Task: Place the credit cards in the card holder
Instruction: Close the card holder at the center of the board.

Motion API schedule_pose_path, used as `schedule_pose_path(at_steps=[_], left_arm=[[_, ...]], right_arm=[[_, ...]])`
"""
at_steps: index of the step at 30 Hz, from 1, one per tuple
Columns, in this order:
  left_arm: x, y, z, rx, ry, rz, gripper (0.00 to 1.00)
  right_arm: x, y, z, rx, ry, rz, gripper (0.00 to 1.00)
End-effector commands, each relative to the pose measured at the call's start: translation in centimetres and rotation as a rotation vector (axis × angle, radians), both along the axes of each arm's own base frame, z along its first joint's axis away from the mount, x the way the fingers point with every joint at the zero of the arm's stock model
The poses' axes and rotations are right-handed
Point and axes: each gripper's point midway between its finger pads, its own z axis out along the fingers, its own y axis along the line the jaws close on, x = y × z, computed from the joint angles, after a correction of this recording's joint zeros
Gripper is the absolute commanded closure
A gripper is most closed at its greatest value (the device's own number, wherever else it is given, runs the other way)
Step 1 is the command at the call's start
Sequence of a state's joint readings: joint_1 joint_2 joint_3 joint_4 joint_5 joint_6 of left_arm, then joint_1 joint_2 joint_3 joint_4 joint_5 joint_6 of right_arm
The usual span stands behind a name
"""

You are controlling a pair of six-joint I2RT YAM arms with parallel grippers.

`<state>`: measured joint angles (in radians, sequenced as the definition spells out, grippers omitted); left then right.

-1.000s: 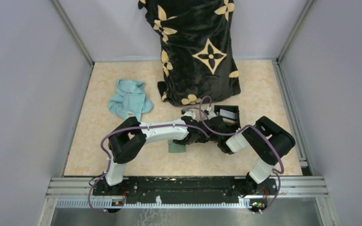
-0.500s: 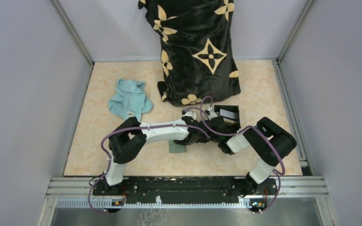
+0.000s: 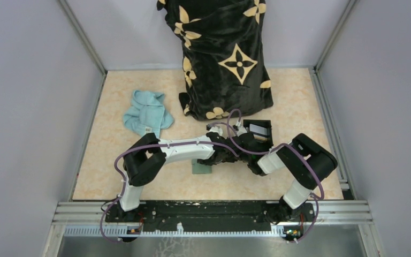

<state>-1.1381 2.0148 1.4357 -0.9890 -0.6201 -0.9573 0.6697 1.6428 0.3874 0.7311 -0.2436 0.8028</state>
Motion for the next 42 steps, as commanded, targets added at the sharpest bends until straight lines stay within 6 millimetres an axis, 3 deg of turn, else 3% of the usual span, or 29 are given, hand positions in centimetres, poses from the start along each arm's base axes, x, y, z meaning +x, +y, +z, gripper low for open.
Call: schedule_pose_path(at_steps=[1,8,26,42], left_arm=[[1.2,-10.9,-0.1,-0.369,-0.081,-0.02,0.74],[1.2,-11.2,0.5,-0.381,-0.1,-0.019,0.74],[0.5,-12.2,1.8,-0.428,-0.128,-0.038,0.88],[0.0,-12.6,2.6,-0.449,-0.136,-0.047,0.81]], right_arm=[[-4.2,0.6,-3.5,-0.179,0.052,0.104,0.89],[-4.2,0.6,-3.5,-0.176,0.05,0.106,0.89],[-4.5,0.9,-3.6,-0.169,0.056,0.117,0.89],[-5.0,1.4,-3.9,-0.181,0.064,0.134,0.89]])
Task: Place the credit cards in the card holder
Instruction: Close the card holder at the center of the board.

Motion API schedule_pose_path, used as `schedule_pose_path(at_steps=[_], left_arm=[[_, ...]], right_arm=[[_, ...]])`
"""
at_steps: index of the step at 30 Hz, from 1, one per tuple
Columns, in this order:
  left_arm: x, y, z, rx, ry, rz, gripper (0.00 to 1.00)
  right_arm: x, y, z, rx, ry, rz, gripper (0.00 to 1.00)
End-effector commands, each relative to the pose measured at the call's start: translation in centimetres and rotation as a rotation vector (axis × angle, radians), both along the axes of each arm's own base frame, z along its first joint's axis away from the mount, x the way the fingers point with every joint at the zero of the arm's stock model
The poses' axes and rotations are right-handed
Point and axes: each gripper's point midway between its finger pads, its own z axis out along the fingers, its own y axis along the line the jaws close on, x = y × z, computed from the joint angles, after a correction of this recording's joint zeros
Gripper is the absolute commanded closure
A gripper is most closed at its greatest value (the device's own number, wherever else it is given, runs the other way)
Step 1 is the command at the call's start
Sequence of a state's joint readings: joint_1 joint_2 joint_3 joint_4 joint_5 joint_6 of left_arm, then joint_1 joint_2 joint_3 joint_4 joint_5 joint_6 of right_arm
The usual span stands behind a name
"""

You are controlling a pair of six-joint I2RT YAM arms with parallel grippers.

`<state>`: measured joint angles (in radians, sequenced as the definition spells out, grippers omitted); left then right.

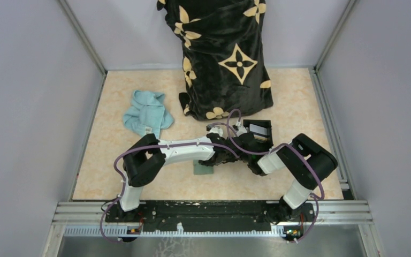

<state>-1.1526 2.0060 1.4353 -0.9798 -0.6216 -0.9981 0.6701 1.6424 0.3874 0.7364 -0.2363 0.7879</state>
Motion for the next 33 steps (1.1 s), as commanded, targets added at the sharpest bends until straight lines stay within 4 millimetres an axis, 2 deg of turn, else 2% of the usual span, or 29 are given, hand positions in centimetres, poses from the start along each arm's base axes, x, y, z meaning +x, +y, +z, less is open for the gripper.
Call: schedule_pose_path(at_steps=[1,33], left_arm=[[0.2,-11.9,2.4,-0.411,-0.122,-0.069,0.81],[0.0,-12.7,4.2,-0.452,-0.163,-0.076,0.78]], right_arm=[[-5.2,1.5,-4.0,-0.176,0.082,0.133,0.89],[-5.5,1.6,-4.3,-0.195,0.087,0.149,0.89]])
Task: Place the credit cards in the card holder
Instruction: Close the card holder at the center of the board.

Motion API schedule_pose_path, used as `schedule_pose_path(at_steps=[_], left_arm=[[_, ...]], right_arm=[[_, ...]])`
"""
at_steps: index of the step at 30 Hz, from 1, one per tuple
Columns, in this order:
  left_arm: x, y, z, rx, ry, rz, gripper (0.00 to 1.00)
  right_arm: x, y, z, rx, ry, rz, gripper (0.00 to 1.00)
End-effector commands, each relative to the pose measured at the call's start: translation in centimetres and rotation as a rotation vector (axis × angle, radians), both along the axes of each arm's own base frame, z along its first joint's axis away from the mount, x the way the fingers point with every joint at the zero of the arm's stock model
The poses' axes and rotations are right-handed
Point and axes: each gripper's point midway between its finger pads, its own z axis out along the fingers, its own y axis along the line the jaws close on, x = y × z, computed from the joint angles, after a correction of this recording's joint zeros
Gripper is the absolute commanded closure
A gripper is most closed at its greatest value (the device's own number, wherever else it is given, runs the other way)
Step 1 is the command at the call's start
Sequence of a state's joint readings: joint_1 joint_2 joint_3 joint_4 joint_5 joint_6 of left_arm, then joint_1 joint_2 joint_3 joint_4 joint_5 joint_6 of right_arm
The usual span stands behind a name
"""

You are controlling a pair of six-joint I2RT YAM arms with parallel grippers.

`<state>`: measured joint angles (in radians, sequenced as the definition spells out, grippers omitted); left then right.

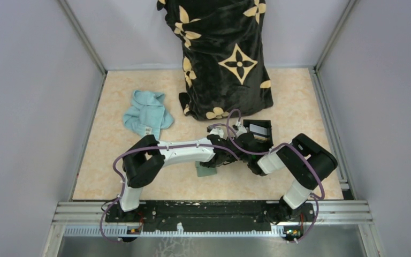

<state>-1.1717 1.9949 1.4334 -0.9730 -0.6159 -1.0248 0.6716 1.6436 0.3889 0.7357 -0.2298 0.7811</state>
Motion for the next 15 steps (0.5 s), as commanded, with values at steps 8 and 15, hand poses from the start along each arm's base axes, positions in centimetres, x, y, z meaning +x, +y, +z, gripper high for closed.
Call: schedule_pose_path(at_steps=[8,15], left_arm=[[0.1,-12.5,4.1,-0.436,-0.158,-0.085,0.81],[-0.4,-13.1,3.2,-0.437,-0.141,-0.093,0.88]], right_arm=[[-5.5,1.6,-4.3,-0.195,0.091,0.151,0.89],[-5.6,1.5,-4.3,-0.196,0.091,0.151,0.89]])
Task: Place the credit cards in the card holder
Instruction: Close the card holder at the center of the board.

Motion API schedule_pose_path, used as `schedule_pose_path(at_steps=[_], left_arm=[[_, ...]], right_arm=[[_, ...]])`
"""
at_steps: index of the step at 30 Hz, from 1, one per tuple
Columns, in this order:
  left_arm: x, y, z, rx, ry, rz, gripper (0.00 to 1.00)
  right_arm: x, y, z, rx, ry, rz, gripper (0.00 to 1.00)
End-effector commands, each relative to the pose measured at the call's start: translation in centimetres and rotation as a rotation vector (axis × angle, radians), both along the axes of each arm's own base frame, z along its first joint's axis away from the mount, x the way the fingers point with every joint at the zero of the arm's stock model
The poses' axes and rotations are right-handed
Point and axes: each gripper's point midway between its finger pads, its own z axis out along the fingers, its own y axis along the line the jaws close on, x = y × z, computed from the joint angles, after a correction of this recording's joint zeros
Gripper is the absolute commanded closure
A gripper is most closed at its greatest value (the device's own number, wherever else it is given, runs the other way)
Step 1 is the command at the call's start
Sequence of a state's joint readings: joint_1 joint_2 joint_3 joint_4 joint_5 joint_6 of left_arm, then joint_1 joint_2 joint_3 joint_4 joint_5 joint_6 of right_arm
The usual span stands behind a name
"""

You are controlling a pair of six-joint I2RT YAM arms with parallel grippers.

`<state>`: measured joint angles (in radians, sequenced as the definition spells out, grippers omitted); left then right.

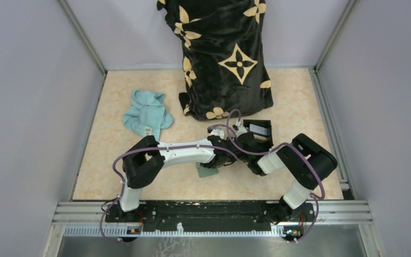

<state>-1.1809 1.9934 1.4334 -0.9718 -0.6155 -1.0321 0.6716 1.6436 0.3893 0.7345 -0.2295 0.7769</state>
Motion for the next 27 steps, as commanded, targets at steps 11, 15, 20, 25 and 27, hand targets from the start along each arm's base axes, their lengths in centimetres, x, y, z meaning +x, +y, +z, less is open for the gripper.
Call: schedule_pose_path(at_steps=[11,15,20,25,27], left_arm=[[-0.7,-13.8,3.5,-0.442,-0.141,-0.107,0.85],[-0.9,-13.7,3.4,-0.436,-0.14,-0.107,0.84],[-0.3,-12.8,4.5,-0.409,-0.179,-0.085,0.79],[1.1,-11.5,7.2,-0.402,-0.286,-0.061,0.63],[1.5,-11.0,8.3,-0.402,-0.326,-0.06,0.58]], right_arm=[[-5.8,1.4,-4.6,-0.189,0.1,0.146,0.89],[-5.9,1.4,-4.6,-0.187,0.102,0.148,0.89],[-5.9,1.2,-4.4,-0.194,0.096,0.15,0.89],[-5.5,0.9,-3.1,-0.207,0.066,0.14,0.88],[-5.2,0.8,-2.5,-0.214,0.051,0.131,0.87]])
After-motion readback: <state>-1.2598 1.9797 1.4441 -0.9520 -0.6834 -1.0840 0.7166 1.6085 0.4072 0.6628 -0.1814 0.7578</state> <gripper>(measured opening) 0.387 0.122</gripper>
